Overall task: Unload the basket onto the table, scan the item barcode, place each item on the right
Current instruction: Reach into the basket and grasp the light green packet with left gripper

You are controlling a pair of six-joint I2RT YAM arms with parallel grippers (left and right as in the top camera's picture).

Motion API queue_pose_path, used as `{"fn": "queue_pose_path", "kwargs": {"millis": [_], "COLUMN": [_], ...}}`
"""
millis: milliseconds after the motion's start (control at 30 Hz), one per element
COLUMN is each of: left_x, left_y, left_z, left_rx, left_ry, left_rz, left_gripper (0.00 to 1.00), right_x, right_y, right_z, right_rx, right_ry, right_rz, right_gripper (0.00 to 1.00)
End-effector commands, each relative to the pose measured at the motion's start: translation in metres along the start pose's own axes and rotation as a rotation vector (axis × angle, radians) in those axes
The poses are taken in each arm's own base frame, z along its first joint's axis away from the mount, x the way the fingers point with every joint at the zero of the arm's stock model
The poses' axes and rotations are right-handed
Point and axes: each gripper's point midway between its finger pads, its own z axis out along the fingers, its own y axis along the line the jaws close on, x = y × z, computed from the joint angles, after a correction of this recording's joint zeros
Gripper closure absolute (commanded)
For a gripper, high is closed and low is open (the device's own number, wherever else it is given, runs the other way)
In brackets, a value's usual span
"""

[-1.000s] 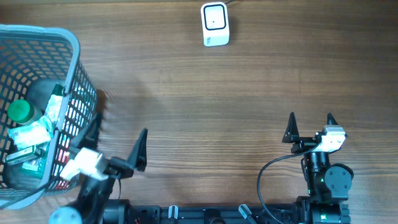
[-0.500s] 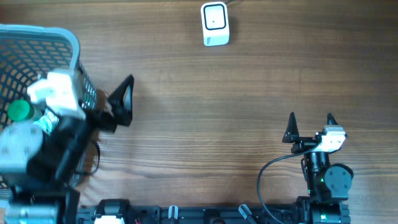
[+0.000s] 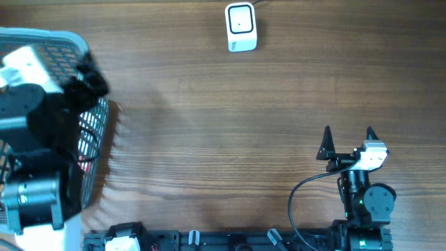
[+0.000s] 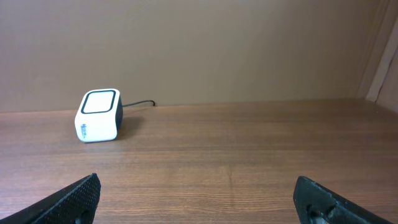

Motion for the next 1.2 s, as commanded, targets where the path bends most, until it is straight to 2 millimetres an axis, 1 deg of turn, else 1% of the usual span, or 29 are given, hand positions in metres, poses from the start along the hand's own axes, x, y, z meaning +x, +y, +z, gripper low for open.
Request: {"fn": "queue_pose_path", "kwargs": {"millis": [0,33,100,200,267,300,367,433,467,533,633,700,800,900,967,1033,1067,1100,1133,1167], "left_x": [0.001,0.008,0.021,0.040,0.053,0.057,0.070,0.086,0.096,0.119,0.153,0.175,0.206,0.220,0.222,0.222,0.223,0.223,0.224,0.225], "left_y": [0.085,0.106,0.138,0.173,0.192,0.196,0.208,0.218,0.223,0.232,0.243,0.245,0.245,0.249,0.249,0.249,0.249,0.249,0.249,0.249], "left_z": [0.016,0.019,0.026,0.043,0.053,0.057,0.072,0.091,0.102,0.118,0.135,0.146,0.158,0.162,0.162,0.162,0.161,0.161,0.160,0.159], "left_rx": [-0.341,-0.408,-0.503,-0.582,-0.639,-0.654,-0.676,-0.682,-0.676,-0.665,-0.647,-0.611,-0.569,-0.578,-0.578,-0.578,-0.579,-0.579,-0.580,-0.581], "left_ry": [-0.026,-0.012,0.021,0.097,0.141,0.160,0.227,0.324,0.379,0.496,0.640,0.722,0.817,0.857,0.863,0.864,0.868,0.869,0.873,0.879], "left_rz": [-0.382,-0.458,-0.589,-0.670,-0.678,-0.673,-0.601,-0.465,-0.389,-0.269,-0.158,-0.120,-0.132,-0.132,-0.133,-0.133,-0.133,-0.133,-0.134,-0.134], "left_gripper": [0.00,0.00,0.00,0.00,0.00,0.00,0.00,0.02,0.00,0.00,0.00,0.00,0.00,0.01,0.12,0.25,0.41,0.50,0.55,0.64], "right_x": [-0.001,-0.001,-0.001,-0.001,-0.001,-0.001,-0.001,-0.001,-0.001,-0.001,-0.001,-0.001,-0.001,-0.001,-0.001,-0.001,-0.001,-0.001,-0.001,-0.001], "right_y": [0.000,0.000,0.000,0.000,0.000,0.000,0.000,0.000,0.000,0.000,0.000,0.000,0.000,0.000,0.000,0.000,0.000,0.000,0.000,0.000], "right_z": [0.000,0.000,0.000,0.000,0.000,0.000,0.000,0.000,0.000,0.000,0.000,0.000,0.000,0.000,0.000,0.000,0.000,0.000,0.000,0.000], "right_rx": [0.003,0.003,0.003,0.003,0.003,0.003,0.003,0.003,0.003,0.003,0.003,0.003,0.003,0.003,0.003,0.003,0.003,0.003,0.003,0.003], "right_ry": [-0.003,-0.003,-0.003,-0.003,-0.003,-0.003,-0.003,-0.003,-0.003,-0.003,-0.003,-0.003,-0.003,-0.003,-0.003,-0.003,-0.003,-0.003,-0.003,-0.003], "right_rz": [0.009,0.009,0.009,0.009,0.009,0.009,0.009,0.009,0.009,0.009,0.009,0.009,0.009,0.009,0.009,0.009,0.009,0.009,0.009,0.009], "right_gripper": [0.00,0.01,0.00,0.00,0.00,0.00,0.00,0.00,0.00,0.00,0.00,0.00,0.00,0.00,0.00,0.00,0.00,0.00,0.00,0.00]}}
